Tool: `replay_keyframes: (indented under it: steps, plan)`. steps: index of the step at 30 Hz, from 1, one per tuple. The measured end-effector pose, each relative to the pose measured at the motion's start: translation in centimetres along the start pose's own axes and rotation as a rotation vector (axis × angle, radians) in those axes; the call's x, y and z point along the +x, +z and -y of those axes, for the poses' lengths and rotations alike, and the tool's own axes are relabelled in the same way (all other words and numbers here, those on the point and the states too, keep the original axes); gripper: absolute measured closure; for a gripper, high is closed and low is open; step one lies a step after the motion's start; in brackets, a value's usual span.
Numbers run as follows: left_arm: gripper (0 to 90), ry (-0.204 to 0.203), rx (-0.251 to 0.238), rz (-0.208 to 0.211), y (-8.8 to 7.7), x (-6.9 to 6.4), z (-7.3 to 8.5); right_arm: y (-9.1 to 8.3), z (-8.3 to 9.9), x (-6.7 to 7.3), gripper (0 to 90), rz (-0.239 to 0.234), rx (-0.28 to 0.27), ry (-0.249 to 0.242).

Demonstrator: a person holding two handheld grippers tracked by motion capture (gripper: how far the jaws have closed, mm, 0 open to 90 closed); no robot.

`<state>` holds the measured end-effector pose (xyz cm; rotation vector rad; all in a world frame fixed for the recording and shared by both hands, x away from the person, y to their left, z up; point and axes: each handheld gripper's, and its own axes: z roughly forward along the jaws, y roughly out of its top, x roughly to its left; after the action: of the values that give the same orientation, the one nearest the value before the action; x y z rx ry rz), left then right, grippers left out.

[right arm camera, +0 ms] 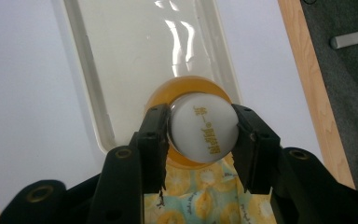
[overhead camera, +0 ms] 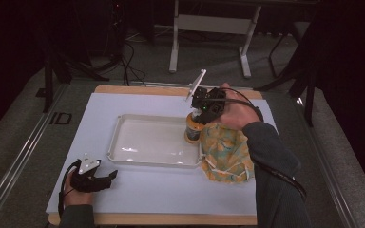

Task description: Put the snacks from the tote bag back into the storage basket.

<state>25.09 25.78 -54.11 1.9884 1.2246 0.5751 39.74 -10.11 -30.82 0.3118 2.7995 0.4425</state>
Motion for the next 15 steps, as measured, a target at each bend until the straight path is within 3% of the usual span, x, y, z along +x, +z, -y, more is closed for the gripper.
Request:
replay_keyframes:
  steps: [15]
  plan:
    - [23.1,0.002,0.000,0.000,0.0,0.0,0.0,1.3,-0.2,0.7,58.8,-0.038,0.002,0.006]
